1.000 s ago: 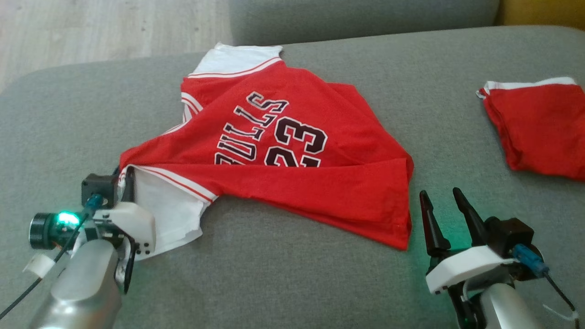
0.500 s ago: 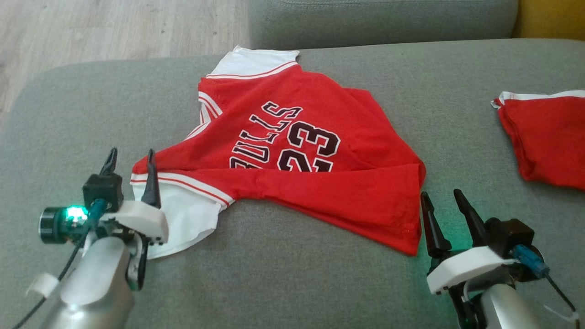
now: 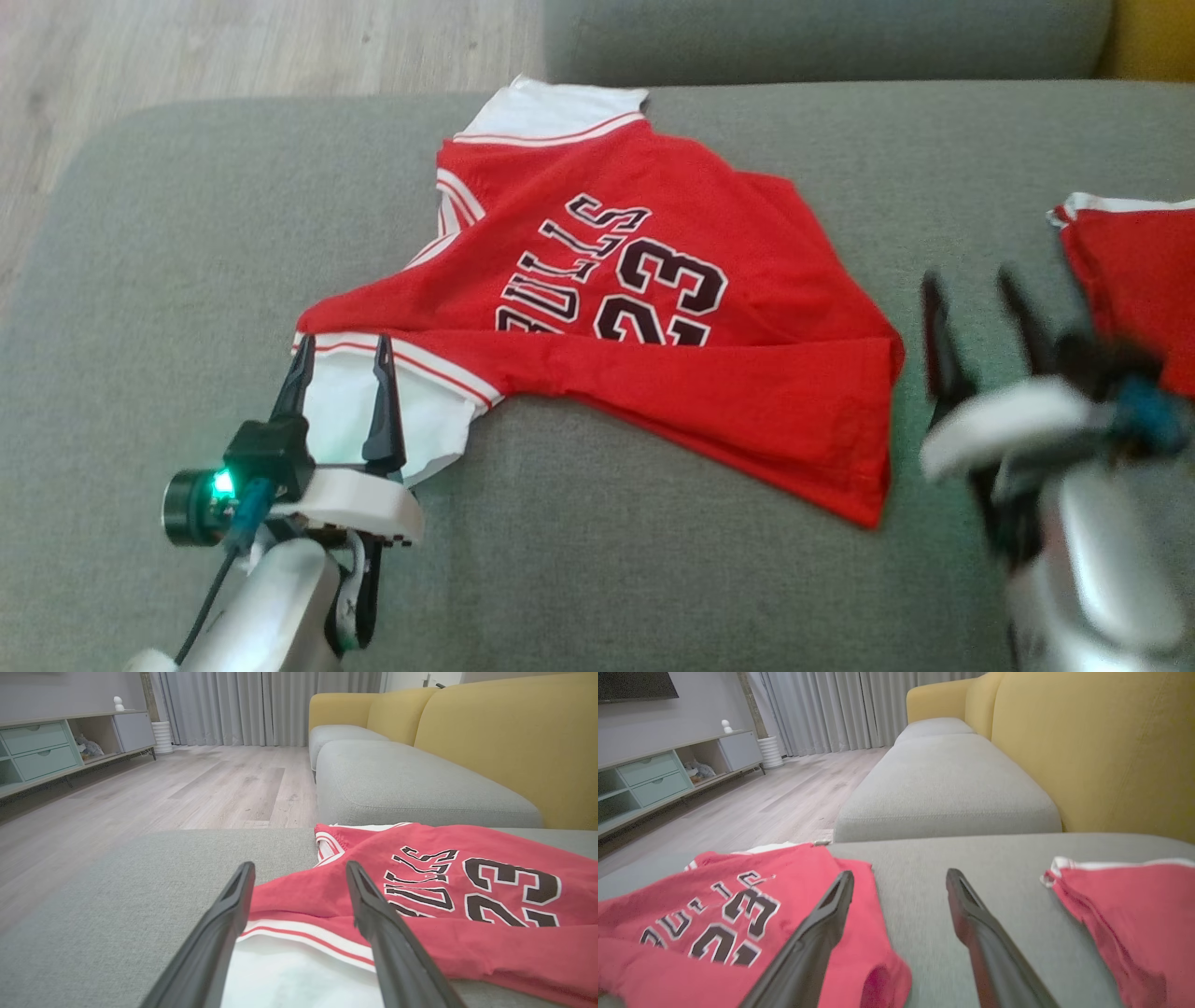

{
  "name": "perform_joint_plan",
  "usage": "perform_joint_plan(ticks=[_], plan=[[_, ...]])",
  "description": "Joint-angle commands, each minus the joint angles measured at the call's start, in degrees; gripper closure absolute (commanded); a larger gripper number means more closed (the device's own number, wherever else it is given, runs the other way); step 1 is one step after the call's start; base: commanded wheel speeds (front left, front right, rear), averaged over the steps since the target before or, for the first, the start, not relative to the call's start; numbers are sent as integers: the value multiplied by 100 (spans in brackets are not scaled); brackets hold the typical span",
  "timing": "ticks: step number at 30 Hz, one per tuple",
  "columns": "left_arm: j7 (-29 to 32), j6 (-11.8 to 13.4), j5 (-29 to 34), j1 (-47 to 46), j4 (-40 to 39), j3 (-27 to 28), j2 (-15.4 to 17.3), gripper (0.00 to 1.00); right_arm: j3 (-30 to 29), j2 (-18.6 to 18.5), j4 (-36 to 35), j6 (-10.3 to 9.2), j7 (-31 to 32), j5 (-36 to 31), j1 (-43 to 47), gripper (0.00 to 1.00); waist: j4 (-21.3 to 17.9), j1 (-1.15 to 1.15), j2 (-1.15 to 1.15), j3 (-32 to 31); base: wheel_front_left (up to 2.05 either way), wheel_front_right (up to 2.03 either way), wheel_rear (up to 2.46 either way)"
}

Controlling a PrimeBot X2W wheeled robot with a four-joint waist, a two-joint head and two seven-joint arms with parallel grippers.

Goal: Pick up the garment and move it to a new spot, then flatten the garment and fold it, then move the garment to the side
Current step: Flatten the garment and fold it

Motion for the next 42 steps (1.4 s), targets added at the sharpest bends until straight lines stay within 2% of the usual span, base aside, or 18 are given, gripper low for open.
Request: perform_joint_plan(ticks=[1,5,8,10,16,18,23,25,31,42], plan=[[-50,40,30,-196,-178,173,93,0,61,-30,-196,-4,117,-57,-429,0,45,0,0,66,0,0,0],[-32,15,19,-235,-181,102,24,0,-229,-71,291,-4,1029,-299,-1189,0,170,0,0,192,0,0,0],[-20,-19,15,-297,-126,40,-41,0,-131,-148,914,-4,1641,-79,-1663,0,299,0,0,280,0,0,0],[-15,-45,17,-346,-75,-5,-87,0,34,-328,1357,-4,1947,6,-1901,0,395,0,0,340,0,0,0],[-23,-105,10,-452,94,-99,-215,0,722,-776,2429,-4,2293,357,-2355,0,637,0,0,456,0,0,0],[-33,-111,4,-477,153,-100,-246,0,1087,-870,2752,-4,2355,723,-2502,0,713,0,0,498,0,0,0],[-47,-138,0,-510,232,-96,-271,0,1796,-1135,3086,-4,2566,1248,-2618,0,805,0,0,540,0,0,0],[-52,-145,-2,-520,258,-88,-275,0,2104,-1259,3148,-4,2667,1432,-2633,100,821,0,0,542,0,0,0],[-60,-146,-5,-523,319,-66,-280,0,2522,-1645,3133,-4,2429,1714,-2821,100,808,0,0,495,0,0,0],[-69,-168,2,-522,406,-83,-355,0,3007,-2511,3156,-4,1557,1186,-3790,100,786,0,0,267,0,0,0]])
